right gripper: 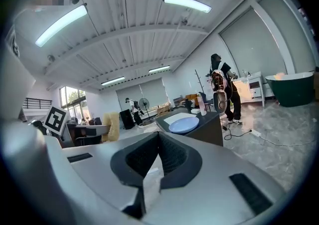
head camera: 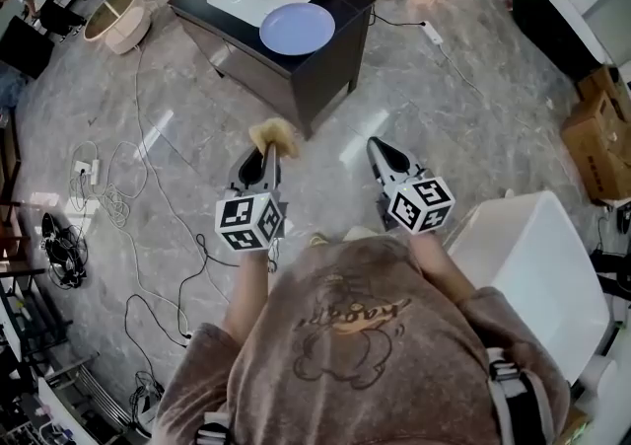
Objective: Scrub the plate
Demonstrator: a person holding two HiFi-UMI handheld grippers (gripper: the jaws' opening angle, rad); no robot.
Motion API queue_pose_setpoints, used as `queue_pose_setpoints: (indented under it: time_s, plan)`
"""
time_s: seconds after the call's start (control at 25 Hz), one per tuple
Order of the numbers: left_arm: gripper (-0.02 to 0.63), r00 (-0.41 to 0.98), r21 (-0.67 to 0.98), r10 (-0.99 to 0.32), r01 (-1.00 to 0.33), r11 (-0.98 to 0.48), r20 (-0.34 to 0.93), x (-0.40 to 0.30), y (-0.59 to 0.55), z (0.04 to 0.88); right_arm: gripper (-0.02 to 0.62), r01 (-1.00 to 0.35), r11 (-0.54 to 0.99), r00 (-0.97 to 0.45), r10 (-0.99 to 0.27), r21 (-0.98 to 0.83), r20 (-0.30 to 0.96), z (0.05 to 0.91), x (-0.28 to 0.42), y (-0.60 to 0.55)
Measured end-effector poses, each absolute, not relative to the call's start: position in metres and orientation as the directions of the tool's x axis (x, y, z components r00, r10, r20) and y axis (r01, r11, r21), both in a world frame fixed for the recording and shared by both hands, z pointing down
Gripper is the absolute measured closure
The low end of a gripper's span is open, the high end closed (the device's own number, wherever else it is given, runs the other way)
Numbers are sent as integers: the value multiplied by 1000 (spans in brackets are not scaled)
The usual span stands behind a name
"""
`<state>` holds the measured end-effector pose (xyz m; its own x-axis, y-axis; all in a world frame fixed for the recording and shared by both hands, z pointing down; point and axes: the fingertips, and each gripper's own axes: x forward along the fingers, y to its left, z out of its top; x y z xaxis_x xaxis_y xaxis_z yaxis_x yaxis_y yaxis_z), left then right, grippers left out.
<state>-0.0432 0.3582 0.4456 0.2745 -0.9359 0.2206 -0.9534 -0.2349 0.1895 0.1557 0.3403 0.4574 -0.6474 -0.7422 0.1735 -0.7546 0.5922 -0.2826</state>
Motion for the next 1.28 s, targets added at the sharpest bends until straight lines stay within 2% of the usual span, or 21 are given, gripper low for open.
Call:
queue_pose_setpoints:
  time_s: [0.68,1.28]
  plan:
    - [543,380,180,-903,-920,-348,201,-73,318,444,597,-796,542,-594,-786,-271,172,463,104,313]
    - [543,358,204,-910,-926,-318,207,-82,164,451,597,-778,560,-619,-761,-284,195,472,95,153]
